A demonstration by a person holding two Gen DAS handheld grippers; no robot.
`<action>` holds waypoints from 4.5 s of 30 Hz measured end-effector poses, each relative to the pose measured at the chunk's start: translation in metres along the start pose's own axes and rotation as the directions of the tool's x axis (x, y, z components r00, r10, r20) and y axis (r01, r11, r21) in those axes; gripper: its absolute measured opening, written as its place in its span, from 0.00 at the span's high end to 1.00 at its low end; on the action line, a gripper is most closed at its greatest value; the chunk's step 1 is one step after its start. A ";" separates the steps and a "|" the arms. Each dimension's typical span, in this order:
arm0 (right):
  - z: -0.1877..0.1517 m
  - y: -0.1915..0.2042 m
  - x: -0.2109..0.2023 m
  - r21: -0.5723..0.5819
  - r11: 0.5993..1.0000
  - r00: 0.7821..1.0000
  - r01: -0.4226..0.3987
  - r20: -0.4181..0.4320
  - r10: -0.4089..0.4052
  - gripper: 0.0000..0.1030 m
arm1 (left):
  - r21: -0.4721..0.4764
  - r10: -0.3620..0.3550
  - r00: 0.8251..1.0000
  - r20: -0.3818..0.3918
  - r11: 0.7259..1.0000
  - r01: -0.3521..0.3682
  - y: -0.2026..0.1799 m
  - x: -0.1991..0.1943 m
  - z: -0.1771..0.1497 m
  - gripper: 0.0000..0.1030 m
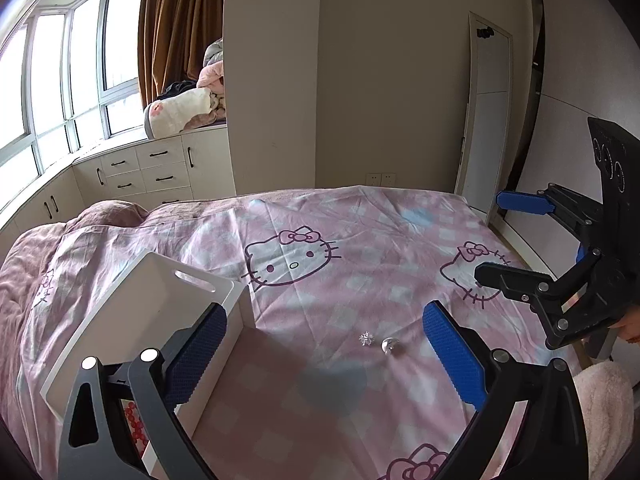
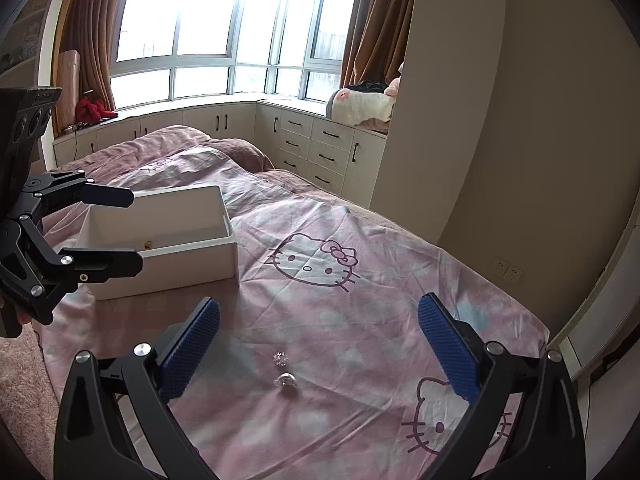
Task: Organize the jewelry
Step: 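Move both tools back to the snowflake charm and silver bead on the bed, then grasp snowflake charm with left tool while right tool grasps silver bead, then carry both charms over the white box and open both tools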
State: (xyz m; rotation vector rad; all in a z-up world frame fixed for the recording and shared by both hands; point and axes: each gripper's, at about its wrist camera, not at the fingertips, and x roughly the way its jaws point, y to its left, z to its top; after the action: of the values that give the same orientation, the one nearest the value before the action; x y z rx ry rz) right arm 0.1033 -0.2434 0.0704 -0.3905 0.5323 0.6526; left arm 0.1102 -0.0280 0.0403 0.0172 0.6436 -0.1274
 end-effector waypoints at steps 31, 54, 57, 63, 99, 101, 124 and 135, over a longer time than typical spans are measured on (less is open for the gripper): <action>-0.117 0.013 0.150 0.044 0.988 0.925 -0.151 -0.346 0.157 0.53 | -0.091 -0.211 0.955 -0.208 0.976 0.195 -0.002 0.185 -0.056 0.23; -0.119 -0.001 0.166 0.111 0.982 0.925 -0.154 -0.333 0.183 0.71 | -0.057 -0.197 0.938 -0.286 0.980 0.188 -0.011 0.214 -0.071 0.44; -0.119 -0.001 0.166 0.108 0.983 0.925 -0.152 -0.334 0.179 0.71 | -0.015 -0.182 0.937 -0.298 0.982 0.186 -0.017 0.214 -0.073 0.51; -0.120 -0.002 0.167 0.116 0.981 0.924 -0.154 -0.335 0.185 0.71 | 0.007 -0.140 0.936 -0.323 0.989 0.150 -0.010 0.218 -0.073 0.85; -0.094 0.007 0.111 0.149 0.974 0.953 -0.172 -0.227 0.202 0.71 | 0.005 -0.108 0.965 -0.238 0.994 0.113 0.009 0.113 -0.060 0.86; -0.089 0.011 0.103 0.140 0.975 0.956 -0.170 -0.216 0.198 0.71 | 0.027 -0.095 0.970 -0.223 0.994 0.103 0.010 0.097 -0.058 0.86; 0.061 0.112 0.023 -0.082 0.963 0.966 -0.257 -0.002 0.257 0.71 | -0.045 0.049 0.997 -0.060 0.998 -0.052 0.101 -0.075 -0.033 0.86; 0.134 0.179 0.044 -0.149 0.932 0.937 -0.331 0.066 0.344 0.71 | -0.161 0.190 0.978 -0.080 0.966 -0.201 0.187 -0.107 -0.030 0.85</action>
State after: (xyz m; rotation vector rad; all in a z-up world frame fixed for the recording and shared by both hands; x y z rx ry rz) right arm 0.0606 -0.0253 0.1204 -0.3976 0.4727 1.0393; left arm 0.0306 0.1715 0.0755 -0.0784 0.7117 0.1193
